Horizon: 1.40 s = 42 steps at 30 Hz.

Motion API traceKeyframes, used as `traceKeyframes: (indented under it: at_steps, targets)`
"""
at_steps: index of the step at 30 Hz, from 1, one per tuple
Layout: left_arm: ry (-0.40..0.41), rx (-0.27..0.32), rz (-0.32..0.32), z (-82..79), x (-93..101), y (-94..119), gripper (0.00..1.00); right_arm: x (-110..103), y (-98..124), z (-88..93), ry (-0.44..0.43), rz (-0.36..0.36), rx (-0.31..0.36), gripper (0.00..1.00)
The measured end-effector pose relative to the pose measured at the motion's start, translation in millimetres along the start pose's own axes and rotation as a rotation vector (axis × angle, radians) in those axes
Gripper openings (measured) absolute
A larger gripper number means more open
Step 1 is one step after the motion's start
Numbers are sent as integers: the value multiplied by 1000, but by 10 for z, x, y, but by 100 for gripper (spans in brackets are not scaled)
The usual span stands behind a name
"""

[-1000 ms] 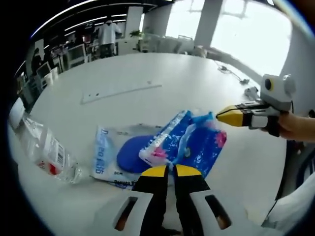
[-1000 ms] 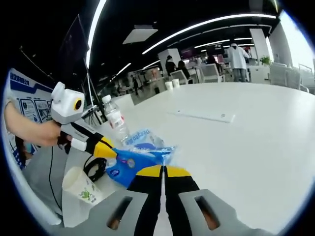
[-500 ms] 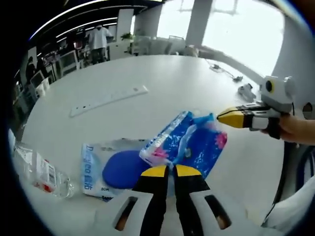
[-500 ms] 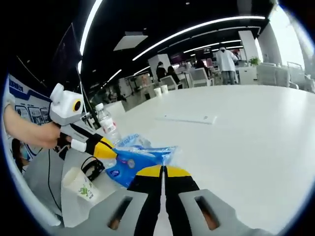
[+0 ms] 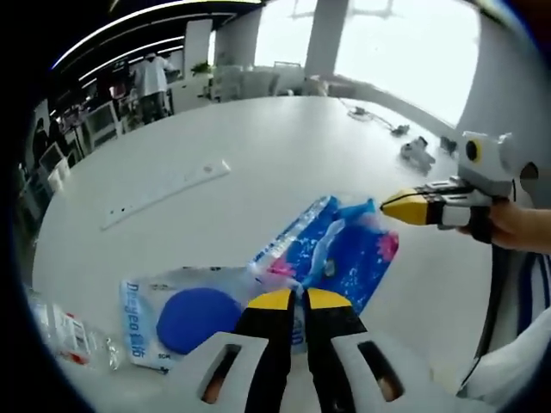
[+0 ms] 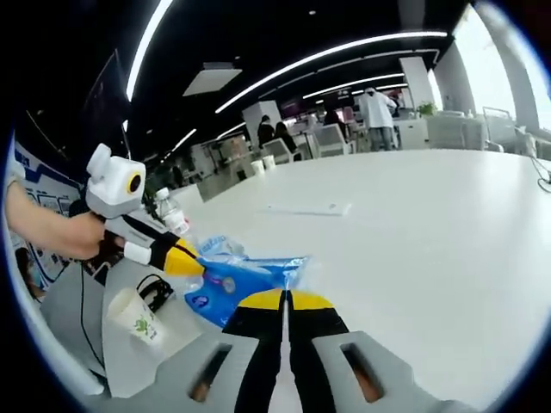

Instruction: Arrange the tabletop items into an orderly group along one side of the table until the central work area is clear of visible clutter.

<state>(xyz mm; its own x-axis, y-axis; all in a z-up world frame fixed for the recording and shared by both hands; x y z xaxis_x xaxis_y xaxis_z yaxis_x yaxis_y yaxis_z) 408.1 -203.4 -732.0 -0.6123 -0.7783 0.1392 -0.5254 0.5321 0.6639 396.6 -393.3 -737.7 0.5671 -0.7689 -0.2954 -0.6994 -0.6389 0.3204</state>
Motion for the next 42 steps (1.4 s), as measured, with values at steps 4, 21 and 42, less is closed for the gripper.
traceKeyframes:
  at_steps: [4, 21, 42]
  targets:
    - [-21, -1, 12, -76, 85, -90, 0, 82, 73, -6, 3, 22, 4, 0]
    - [-74, -2, 71, -287, 405, -439, 0, 420, 385, 0, 5, 108, 12, 0]
    - [-84, -16, 84, -437, 579, -839, 0, 823, 459, 23, 8, 159, -2, 0]
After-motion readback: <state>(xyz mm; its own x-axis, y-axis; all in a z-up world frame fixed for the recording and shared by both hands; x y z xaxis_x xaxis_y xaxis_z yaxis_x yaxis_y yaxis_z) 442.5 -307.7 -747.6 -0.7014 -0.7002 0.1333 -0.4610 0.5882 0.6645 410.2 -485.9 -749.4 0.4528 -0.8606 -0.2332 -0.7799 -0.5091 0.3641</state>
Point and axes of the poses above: the point that each gripper's makers call its tool centre point, and the gripper's own axes: y roughly backward along the fingers, x roughly to its right, z roughly out of its underside, the point moved 6 cm from there along y, roughly backward along the fingers, and after that the axes turned 3 degrees about x, right-handed, at the moved point
